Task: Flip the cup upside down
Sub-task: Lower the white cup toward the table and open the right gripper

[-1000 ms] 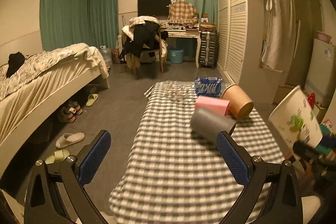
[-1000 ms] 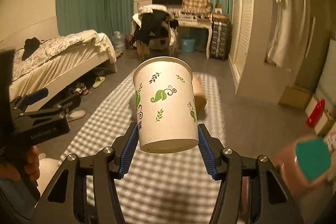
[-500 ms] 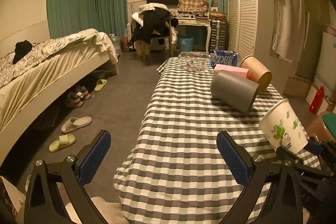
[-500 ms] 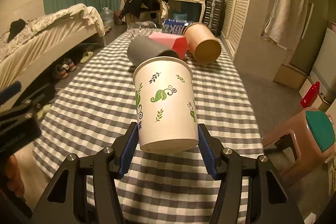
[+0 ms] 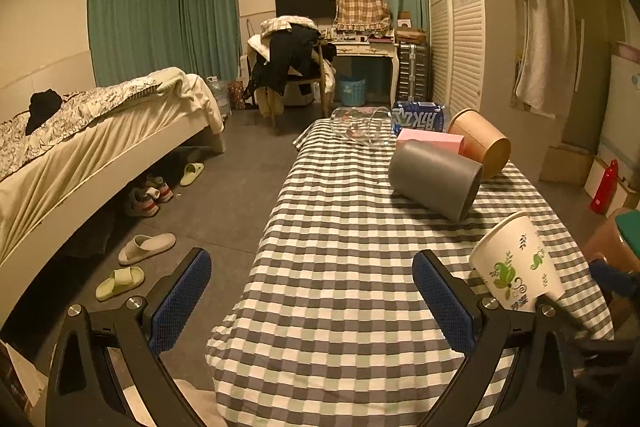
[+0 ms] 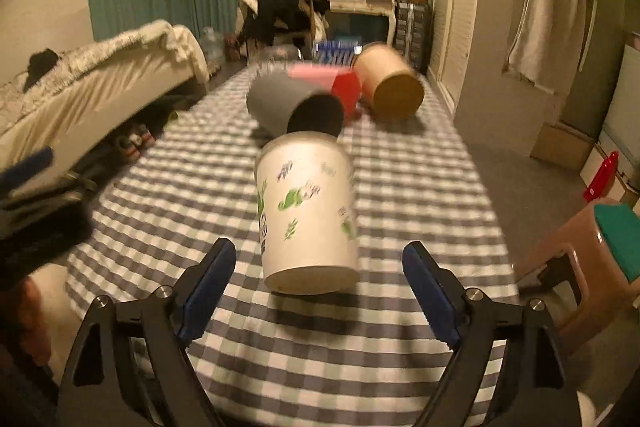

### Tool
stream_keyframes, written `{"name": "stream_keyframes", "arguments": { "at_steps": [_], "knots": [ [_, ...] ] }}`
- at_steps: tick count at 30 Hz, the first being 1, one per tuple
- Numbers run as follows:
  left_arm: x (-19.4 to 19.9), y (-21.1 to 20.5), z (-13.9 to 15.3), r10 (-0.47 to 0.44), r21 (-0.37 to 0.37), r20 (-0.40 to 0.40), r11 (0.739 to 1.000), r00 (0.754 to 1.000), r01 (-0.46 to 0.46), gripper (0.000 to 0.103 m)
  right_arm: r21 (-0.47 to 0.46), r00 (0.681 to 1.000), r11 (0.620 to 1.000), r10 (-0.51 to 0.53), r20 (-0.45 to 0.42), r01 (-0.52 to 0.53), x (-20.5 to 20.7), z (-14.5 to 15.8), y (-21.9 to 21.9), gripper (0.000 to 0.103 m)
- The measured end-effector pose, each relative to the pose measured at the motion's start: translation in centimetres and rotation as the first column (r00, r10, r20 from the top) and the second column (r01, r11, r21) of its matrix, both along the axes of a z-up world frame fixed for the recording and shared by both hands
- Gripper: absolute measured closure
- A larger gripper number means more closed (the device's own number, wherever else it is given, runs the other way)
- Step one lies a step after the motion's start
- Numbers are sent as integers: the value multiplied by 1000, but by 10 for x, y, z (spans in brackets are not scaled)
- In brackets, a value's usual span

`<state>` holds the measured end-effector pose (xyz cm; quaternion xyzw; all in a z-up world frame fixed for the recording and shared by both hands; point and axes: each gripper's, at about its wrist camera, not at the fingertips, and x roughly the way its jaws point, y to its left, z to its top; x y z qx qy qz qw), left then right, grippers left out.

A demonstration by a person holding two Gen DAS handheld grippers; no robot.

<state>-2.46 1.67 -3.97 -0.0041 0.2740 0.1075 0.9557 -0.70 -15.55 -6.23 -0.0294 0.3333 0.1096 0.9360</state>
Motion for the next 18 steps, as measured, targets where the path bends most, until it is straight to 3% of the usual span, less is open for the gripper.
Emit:
{"name": "stream_keyframes", "arguments": {
  "at_steps": [3,8,13,18],
  "knots": [
    [-1,-14,4,-24,-15,0,1000,1000,24,0,25,998,999,-25,60,24,-9,19,-21,17],
    [-11,-45,11,-59,-68,10,996,998,60,0,65,976,987,-153,158,144,-11,33,-68,15],
    [-10,-81,1,-86,-69,-7,994,996,85,0,124,956,964,-252,149,235,-6,22,-110,15],
    [0,-110,-18,-141,-112,-64,985,988,134,0,168,953,949,-285,106,265,2,9,-136,15]
  ]
}}
